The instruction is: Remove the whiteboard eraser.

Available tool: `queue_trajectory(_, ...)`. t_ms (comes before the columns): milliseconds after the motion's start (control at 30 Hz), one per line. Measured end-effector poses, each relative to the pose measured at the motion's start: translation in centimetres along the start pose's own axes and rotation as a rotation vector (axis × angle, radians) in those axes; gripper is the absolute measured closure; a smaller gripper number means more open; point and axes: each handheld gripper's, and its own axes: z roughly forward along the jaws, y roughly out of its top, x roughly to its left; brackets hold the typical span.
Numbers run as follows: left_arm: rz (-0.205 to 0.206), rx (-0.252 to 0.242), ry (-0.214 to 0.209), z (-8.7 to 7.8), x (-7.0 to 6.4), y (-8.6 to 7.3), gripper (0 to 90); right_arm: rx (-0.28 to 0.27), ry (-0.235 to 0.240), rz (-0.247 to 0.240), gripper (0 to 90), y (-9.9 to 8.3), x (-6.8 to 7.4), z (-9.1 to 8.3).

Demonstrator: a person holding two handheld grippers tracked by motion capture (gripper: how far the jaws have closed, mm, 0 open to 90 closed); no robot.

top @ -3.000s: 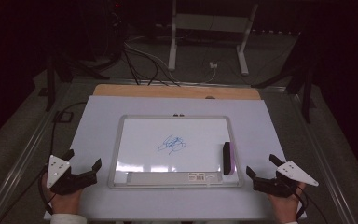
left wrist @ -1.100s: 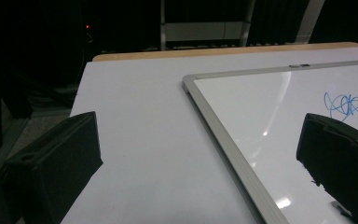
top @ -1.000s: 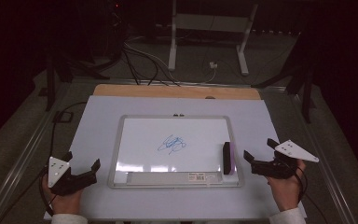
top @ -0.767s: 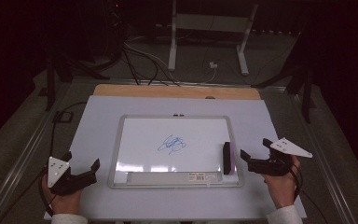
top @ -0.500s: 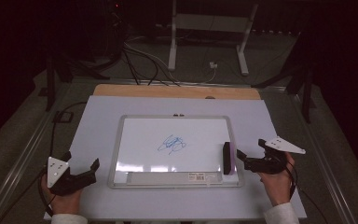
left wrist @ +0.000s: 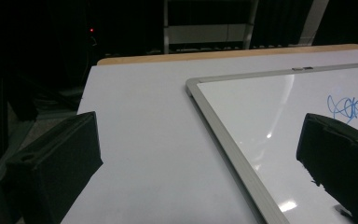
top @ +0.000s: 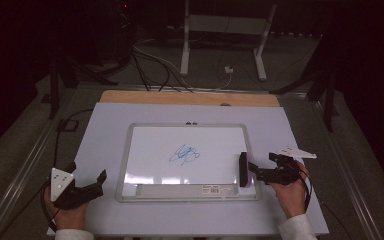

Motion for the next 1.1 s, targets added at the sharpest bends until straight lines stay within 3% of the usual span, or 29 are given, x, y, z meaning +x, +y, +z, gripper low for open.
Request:
queue_trajectory(167,0.001,0.004,-0.001,0.0,0.0,0.0,0.5,0.023,0.0,0.007,13.0,-0.1,0.1,0.3)
queue_trajectory(300,0.001,0.005,0.0,0.0,0.0,0.0,0.6,0.064,-0.036,0.022,33.9,-0.5,0.6,0.6)
queue_trajectory(400,0.002,0.006,0.001,0.0,0.0,0.0,0.6,0.091,0.024,0.039,44.7,-0.8,0.8,0.9)
queue_trajectory(467,0.002,0.008,-0.001,0.1,0.0,0.0,0.6,0.118,0.02,0.036,50.5,-1.0,1.1,1.1)
queue_trajectory(567,0.005,0.007,0.0,0.1,-0.1,0.0,0.5,0.129,0.057,0.098,58.8,-1.1,1.0,1.4)
queue_trajectory(900,0.003,0.01,-0.001,0.1,-0.1,0.0,0.6,0.148,0.103,0.16,56.3,-1.1,0.6,1.7)
queue_trajectory(1100,0.005,0.012,0.001,0.1,-0.1,0.0,0.6,0.175,0.14,0.181,40.9,-1.2,1.0,2.7)
